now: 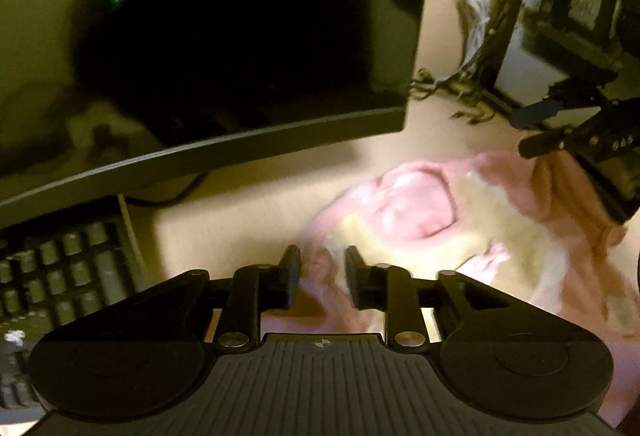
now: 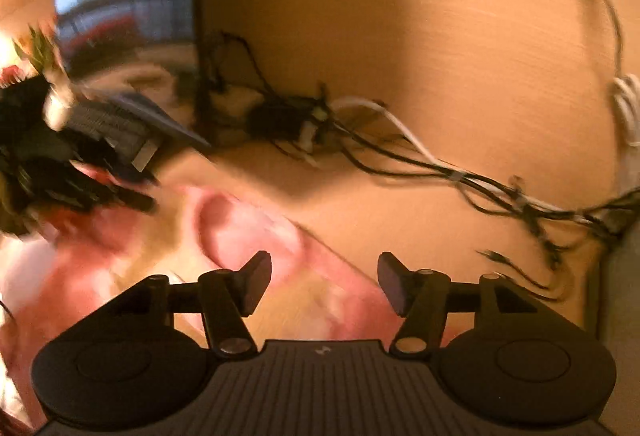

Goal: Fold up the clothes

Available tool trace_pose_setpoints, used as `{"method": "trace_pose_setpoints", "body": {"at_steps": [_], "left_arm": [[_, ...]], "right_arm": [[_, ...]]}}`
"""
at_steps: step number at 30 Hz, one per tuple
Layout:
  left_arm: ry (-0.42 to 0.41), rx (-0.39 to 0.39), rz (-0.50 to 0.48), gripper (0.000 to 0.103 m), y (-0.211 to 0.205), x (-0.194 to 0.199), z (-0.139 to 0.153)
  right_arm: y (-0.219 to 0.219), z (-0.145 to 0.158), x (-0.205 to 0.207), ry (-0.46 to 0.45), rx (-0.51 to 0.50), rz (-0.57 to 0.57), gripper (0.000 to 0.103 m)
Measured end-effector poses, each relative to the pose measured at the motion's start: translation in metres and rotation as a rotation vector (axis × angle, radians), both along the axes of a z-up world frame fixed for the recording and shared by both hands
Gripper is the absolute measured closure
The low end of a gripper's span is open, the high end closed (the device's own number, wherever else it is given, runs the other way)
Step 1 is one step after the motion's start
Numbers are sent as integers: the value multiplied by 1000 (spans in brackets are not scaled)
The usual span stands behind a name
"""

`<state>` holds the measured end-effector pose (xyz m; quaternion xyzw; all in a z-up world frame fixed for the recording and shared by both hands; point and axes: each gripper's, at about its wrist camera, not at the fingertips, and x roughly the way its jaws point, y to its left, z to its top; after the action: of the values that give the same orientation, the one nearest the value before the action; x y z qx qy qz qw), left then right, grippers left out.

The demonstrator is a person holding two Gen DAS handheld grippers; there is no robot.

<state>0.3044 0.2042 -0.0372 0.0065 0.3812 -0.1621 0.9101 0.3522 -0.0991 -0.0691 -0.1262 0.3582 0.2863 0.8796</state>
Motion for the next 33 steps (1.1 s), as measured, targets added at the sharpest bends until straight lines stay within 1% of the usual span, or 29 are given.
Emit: {"method": "trace_pose_setpoints", "body": {"at_steps": [1,2,3,4,5,6,8,9,10,11,12,13,14,16,18,20,21,22,23,24,25,26,27,28,29,30,31,32,33], "left_arm": [[0,4,-6,59,-3,1,-1],[2,16,-14,57,-7,3,-3],[9,34,-23,57,-10,5,-6],[18,51,-28,56,-13,9,-9],[28,67,-28,56,-14,12,-13],[37,80,-22,56,-15,15,-16],[51,104,-3,59,-16,19,-22],[55,121,7,60,-17,20,-24],[56,140,18,61,-18,19,-24],[57,160,28,60,-19,19,-24],[58,180,39,60,-20,19,-25],[59,199,49,58,-21,18,-25],[61,208,55,57,-21,17,-25],[66,201,60,57,-21,15,-23],[91,159,62,53,-18,15,-22],[119,128,62,39,-16,17,-25],[133,118,59,36,-16,18,-27],[138,114,52,31,-16,18,-29],[139,111,43,25,-17,18,-31],[140,112,35,22,-18,18,-32],[143,114,29,18,-19,18,-33],[144,121,25,18,-21,17,-33],[145,134,20,19,-22,16,-33],[145,150,13,22,-24,13,-33],[143,158,11,36,-24,9,-31],[140,161,13,48,-23,3,-28],[137,164,14,67,-23,-3,-25],[129,188,23,89,-23,-9,-23],[117,222,32,91,-25,-17,-22]], "right_arm": [[0,-9,1,-10,-61,-7,43],[2,-18,2,-14,-115,-11,43],[4,-27,3,-13,-157,-13,46],[6,-36,7,-16,-200,-23,54],[9,-46,11,-23,-250,-39,83],[9,-53,15,-39,-296,-74,99],[3,-55,25,-102,-351,-216,99],[-2,-50,30,-119,-334,-272,98],[-8,-41,31,-109,-260,-279,95],[-14,-30,30,-83,-151,-256,92],[-17,-22,29,-52,-63,-220,73],[-17,-18,29,-17,2,-168,60],[-14,-17,28,1,38,-124,44],[-5,-25,28,0,33,-76,42],[-3,-38,32,14,8,-94,41],[-8,-49,38,50,15,-115,39],[-9,-51,36,54,14,-117,34],[-10,-54,35,58,14,-119,30],[-11,-56,33,62,14,-122,29],[-11,-57,31,65,14,-123,30],[-11,-56,25,63,11,-116,33],[-10,-55,18,56,5,-98,48],[-8,-53,10,50,-2,-81,69],[-8,-51,1,43,-9,-76,79],[-9,-48,-9,37,-17,-86,94],[-10,-45,-21,18,-31,-105,98],[-12,-38,-34,-15,-42,-133,98],[-12,-28,-46,-49,-42,-159,98],[-12,-16,-60,-88,-43,-179,99]]}}
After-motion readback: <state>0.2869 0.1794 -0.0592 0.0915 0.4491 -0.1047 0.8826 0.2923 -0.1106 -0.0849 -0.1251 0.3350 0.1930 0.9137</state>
